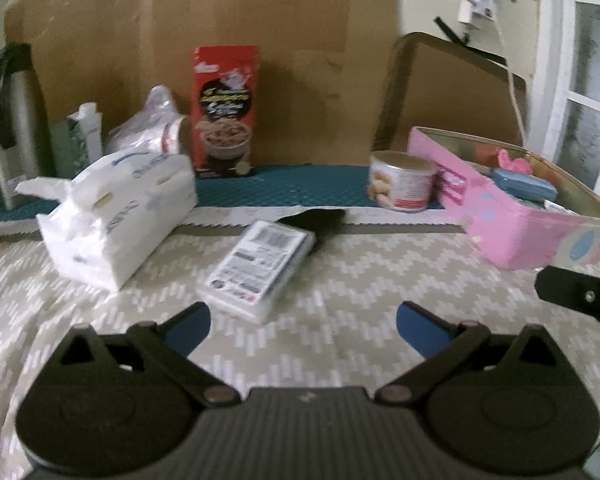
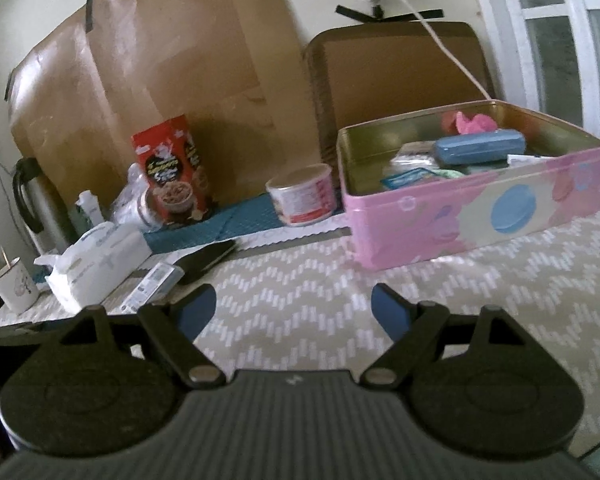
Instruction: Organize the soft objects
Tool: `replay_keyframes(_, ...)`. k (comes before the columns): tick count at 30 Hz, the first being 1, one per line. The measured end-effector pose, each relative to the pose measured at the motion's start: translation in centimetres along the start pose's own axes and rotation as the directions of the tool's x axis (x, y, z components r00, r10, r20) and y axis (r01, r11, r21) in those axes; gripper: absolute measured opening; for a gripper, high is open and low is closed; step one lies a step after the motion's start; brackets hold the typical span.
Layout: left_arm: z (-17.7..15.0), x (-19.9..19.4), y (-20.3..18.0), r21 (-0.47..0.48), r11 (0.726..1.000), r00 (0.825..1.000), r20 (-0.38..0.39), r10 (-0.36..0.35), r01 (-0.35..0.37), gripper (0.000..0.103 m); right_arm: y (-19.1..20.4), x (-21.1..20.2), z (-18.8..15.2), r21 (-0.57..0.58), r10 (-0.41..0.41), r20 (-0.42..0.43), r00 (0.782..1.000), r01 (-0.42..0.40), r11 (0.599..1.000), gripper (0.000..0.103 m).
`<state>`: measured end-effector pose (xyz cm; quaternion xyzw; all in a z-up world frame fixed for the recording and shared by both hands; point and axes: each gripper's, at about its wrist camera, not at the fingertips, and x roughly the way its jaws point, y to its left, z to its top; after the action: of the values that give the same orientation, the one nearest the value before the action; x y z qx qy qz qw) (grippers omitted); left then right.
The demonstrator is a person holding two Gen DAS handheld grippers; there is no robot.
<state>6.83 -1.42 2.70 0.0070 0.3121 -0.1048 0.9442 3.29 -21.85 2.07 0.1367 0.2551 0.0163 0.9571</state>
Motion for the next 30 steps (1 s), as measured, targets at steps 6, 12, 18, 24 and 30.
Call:
replay_keyframes(6, -0.2, -0.1, -0.2, -0.005, 0.999, 0.999, 0.015, -0.038, 0.038, 0.103, 0.1, -0.4, 0.0, 0.012, -0.036, 0.021, 0.999, 0.036, 0.999, 0.087)
replay_keyframes(12, -1.1, -0.8, -3.0, 0.098, 0.990, 0.990, 0.080, -0.114, 0.106, 0.103, -1.9, -1.2, -0.3, 0.074, -0.104, 0.043, 0.994, 0.100, 0.992, 0.087)
replay_keyframes(18, -1.1, 0.5, -5.9, 0.153, 0.980, 0.987, 0.076, -0.139, 0.126, 0.103, -2.5, -1.9, -0.6, 0.084, -0.134, 0.073, 0.988, 0.127, 0.988, 0.087)
replay_keyframes(24, -1.6, 2.1, -8.4, 0.208, 0.970, 0.991, 0.015, -0.132, 0.126, 0.103, -4.1, -2.9, -0.8, 0.118, -0.182, 0.113, 0.977, 0.169, 0.978, 0.087)
replay_keyframes(30, -1.7, 2.9, -9.1, 0.233, 0.967, 0.995, -0.023, -0.097, 0.100, 0.103, -6.0, -2.9, -0.8, 0.164, -0.201, 0.112, 0.973, 0.181, 0.970, 0.087)
